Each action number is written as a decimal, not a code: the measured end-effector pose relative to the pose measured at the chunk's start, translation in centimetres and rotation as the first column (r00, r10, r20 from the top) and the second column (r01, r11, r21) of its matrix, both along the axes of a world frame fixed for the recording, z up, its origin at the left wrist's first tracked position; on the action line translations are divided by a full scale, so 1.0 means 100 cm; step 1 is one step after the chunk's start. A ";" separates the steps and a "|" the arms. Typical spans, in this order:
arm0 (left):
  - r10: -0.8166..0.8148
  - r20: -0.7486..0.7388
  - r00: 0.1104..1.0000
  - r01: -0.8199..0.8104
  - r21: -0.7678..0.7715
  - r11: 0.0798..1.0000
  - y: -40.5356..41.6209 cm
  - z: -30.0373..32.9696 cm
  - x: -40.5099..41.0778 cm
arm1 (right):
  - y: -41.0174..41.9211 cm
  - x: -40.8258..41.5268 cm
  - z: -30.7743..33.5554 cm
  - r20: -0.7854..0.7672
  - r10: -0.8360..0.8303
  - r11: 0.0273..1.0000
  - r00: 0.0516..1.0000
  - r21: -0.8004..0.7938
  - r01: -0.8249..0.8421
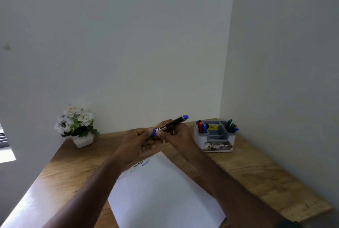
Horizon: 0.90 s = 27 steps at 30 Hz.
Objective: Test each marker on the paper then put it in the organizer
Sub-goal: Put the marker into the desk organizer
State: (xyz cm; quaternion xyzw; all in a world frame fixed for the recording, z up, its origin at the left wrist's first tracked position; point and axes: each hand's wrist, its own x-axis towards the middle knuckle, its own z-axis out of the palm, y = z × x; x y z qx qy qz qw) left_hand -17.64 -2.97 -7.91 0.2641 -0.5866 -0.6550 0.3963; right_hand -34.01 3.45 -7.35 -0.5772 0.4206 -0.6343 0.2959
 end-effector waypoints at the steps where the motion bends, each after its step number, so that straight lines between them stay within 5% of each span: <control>1: 0.006 0.060 0.998 -0.002 -0.053 0.999 0.001 0.009 -0.008 | 0.002 -0.006 0.007 -0.051 -0.061 0.998 0.997 -0.008 0.060; 6: 0.098 0.263 0.960 -0.020 -0.283 0.959 0.009 0.040 -0.049 | 0.028 -0.045 0.053 -0.234 -0.301 0.953 0.924 -0.114 0.282; 8: 0.136 0.315 0.939 0.005 -0.408 0.913 0.009 0.046 -0.066 | 0.039 -0.077 0.074 -0.519 -0.438 0.892 0.734 -0.152 0.425; 11: 0.179 0.425 0.887 0.113 -0.577 0.809 0.007 0.047 -0.088 | 0.047 -0.130 0.096 -0.861 -0.416 0.744 0.293 -0.137 0.654; 13: 0.218 0.482 0.848 0.154 -0.619 0.770 0.006 0.046 -0.100 | 0.053 -0.159 0.105 -0.916 -0.348 0.666 0.199 -0.092 0.741; 27: 0.281 0.543 0.791 0.224 -0.686 0.693 -0.006 0.045 -0.108 | 0.042 -0.186 0.111 -0.965 -0.204 0.596 0.166 0.012 0.803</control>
